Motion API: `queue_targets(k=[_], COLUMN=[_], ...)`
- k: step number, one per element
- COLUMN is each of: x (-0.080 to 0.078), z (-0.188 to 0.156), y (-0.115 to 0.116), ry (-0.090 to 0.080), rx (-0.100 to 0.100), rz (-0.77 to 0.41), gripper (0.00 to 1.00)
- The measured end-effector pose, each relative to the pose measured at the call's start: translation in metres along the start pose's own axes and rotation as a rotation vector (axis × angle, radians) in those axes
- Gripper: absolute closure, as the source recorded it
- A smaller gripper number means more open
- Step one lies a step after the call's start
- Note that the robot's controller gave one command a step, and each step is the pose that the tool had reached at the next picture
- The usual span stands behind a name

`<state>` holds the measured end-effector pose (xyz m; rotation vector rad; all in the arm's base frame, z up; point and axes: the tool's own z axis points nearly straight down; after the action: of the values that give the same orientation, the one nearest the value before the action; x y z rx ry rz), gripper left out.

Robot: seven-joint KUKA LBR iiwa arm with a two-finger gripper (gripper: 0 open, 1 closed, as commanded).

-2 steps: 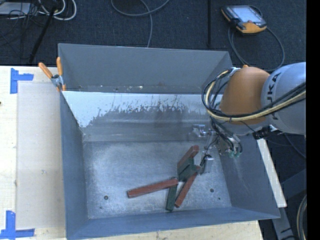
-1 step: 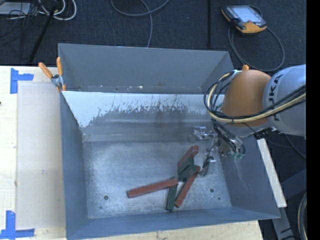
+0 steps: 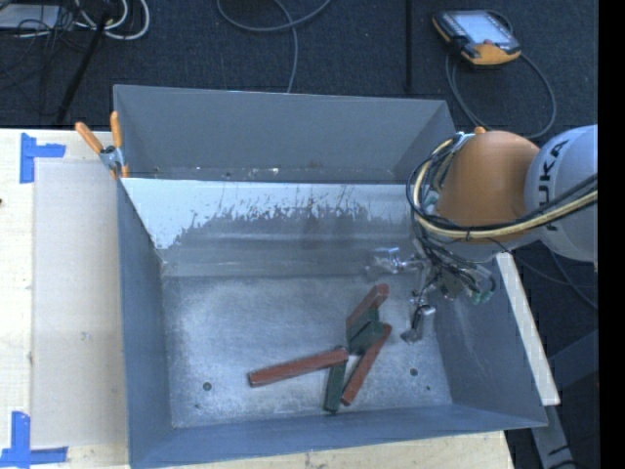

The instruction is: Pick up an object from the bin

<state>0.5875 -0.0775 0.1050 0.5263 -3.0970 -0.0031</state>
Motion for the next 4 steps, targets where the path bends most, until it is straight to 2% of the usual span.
queue_targets(k=[1,2,3,4], x=[-0.009,-0.009,0.015,0.015], z=[0.036,0.036,0.036,0.036], y=[0.062,0.062,0.088,0.088], ry=[0.001,0.001,0.001,0.000], rx=[0.001,0.001,0.000,0.002], rz=[0.099,0.099,-0.155,-0.160], gripper=[1.00,1.00,0.00,0.00])
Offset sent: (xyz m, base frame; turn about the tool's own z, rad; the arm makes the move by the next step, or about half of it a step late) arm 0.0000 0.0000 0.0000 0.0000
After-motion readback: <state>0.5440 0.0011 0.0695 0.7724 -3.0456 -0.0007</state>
